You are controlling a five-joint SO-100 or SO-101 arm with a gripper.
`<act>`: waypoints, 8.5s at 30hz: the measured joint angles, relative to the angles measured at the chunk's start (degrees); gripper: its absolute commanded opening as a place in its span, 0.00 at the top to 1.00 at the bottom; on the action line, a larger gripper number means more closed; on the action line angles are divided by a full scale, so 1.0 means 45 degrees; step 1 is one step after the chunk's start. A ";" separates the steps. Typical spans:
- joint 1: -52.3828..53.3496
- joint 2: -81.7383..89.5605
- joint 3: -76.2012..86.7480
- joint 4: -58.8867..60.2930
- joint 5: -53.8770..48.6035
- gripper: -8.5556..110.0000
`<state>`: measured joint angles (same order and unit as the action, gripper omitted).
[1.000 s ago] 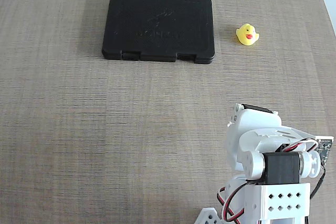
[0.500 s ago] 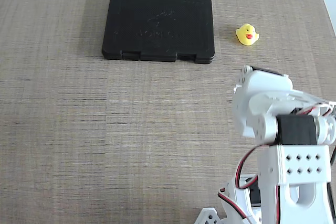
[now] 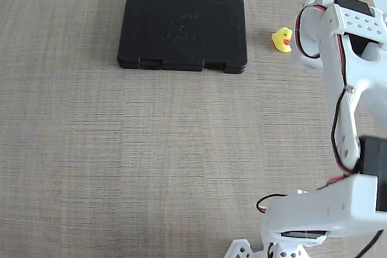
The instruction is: Grasp a duck and put it on the black surface.
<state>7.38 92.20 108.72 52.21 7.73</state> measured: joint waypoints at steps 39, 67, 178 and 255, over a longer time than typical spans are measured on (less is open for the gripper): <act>-0.0586 -0.5684 -0.4512 0.0312 0.0000 0.94; -0.0098 -0.6094 -0.4687 0.1270 0.0000 0.67; -0.0820 1.5234 1.0313 0.2031 -0.0039 0.93; -0.2070 2.1484 1.5371 0.2910 -0.0020 0.93</act>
<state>-1.93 188.88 177.89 65.30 7.65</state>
